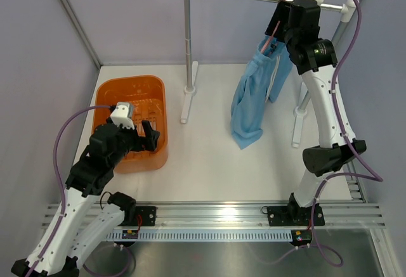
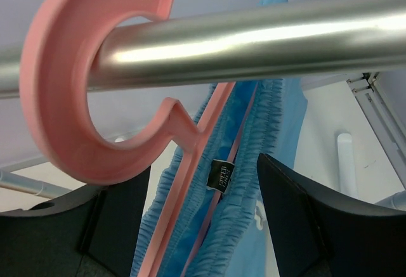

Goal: Remove the shorts from the hanger

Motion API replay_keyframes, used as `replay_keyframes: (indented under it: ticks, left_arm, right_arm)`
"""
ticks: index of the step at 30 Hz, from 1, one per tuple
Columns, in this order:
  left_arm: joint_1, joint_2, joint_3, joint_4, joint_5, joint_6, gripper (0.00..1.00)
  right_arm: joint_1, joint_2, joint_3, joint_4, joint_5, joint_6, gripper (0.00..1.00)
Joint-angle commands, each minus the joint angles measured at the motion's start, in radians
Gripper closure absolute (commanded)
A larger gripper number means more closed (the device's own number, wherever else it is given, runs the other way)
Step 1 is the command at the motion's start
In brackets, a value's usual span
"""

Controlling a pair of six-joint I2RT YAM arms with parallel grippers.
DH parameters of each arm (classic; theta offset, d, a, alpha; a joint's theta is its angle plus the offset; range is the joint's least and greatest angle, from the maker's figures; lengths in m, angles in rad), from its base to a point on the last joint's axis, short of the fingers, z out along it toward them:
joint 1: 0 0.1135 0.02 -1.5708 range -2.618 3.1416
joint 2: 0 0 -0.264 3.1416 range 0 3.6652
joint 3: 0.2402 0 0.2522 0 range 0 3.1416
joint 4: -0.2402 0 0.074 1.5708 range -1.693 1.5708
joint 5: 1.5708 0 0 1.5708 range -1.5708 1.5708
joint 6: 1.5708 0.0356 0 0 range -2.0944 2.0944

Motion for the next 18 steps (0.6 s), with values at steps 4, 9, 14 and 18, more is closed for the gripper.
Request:
replay_keyframes:
  ticks: [4,9,14,18]
  left_arm:
    - [0.005,-0.016,0.026,0.029,-0.018,0.013,0.01]
    - [0.005,-0.019,0.024,0.026,-0.016,0.013,0.01]
    - [0.005,-0.021,0.024,0.028,-0.016,0.013,0.01]
    - [0.005,-0.021,0.024,0.029,-0.016,0.013,0.01]
  right_arm:
    - [0.010,0.060,0.044,0.096,0.059,-0.029,0.25]
    - [0.010,0.089,0.053,0.117,0.070,-0.044,0.31]
    - [0.010,0.099,0.051,0.139,0.090,-0.061,0.45]
    - [0.016,0.094,0.038,0.143,0.116,-0.076,0.66]
